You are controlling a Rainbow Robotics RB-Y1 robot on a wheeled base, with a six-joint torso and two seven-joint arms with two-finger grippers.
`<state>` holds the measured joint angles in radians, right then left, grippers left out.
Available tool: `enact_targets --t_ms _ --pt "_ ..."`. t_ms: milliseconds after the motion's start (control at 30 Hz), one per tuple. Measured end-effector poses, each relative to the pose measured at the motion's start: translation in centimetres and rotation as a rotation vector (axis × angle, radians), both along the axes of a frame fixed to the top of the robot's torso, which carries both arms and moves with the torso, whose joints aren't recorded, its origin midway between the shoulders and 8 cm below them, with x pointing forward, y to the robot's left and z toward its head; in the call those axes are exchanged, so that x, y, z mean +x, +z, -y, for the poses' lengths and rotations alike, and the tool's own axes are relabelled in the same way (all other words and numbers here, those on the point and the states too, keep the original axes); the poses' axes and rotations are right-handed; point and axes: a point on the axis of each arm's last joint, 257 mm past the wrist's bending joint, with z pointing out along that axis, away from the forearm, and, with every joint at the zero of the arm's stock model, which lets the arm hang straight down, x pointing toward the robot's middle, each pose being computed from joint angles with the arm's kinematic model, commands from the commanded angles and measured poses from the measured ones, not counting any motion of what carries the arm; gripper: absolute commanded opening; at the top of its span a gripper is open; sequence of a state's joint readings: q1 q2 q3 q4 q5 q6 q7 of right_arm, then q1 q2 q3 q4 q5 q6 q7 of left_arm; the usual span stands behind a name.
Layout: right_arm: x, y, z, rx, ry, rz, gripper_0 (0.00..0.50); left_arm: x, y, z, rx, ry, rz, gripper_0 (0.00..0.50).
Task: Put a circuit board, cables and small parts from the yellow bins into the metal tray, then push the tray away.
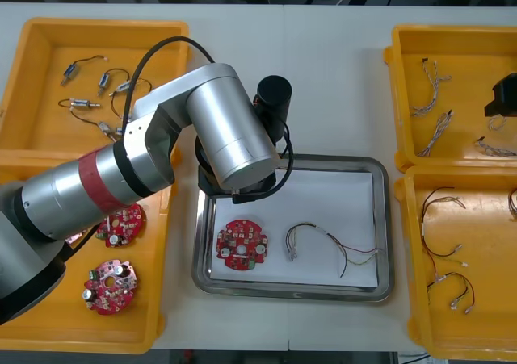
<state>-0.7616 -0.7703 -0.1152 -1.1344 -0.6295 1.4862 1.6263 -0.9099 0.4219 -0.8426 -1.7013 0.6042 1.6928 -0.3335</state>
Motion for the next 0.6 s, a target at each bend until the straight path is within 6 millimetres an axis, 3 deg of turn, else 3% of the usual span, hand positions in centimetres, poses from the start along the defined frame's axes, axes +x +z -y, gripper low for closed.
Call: enact_targets --t_ms 200,600 --pt "0.0 -2.0 -0.4 0.019 -0.012 -0.024 0.5 0.5 -0.7 -0.2 0.022 -0.008 0.025 0.0" --pt "1.0 -3.2 -0.7 0.022 -0.024 0.021 0.5 0.8 -0.9 0.0 0.028 -0.021 0.051 0.0"
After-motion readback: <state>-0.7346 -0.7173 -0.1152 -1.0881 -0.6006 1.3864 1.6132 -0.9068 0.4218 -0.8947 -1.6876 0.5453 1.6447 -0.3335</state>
